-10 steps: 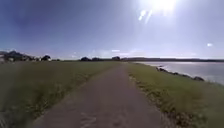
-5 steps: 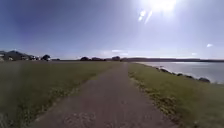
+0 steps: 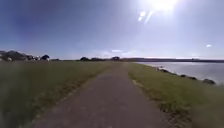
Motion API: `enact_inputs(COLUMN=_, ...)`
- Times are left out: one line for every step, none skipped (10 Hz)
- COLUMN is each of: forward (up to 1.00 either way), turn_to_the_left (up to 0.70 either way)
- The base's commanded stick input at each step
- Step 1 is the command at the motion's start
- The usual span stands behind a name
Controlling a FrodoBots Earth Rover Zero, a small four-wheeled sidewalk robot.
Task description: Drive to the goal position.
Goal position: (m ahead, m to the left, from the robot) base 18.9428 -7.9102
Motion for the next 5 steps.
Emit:
enact_inputs(forward=0.70, turn_to_the_left=0.00)
enact_inputs(forward=0.70, turn_to_the_left=0.00)
enact_inputs(forward=0.70, turn_to_the_left=0.00)
enact_inputs(forward=0.70, turn_to_the_left=0.00)
enact_inputs(forward=0.70, turn_to_the_left=0.00)
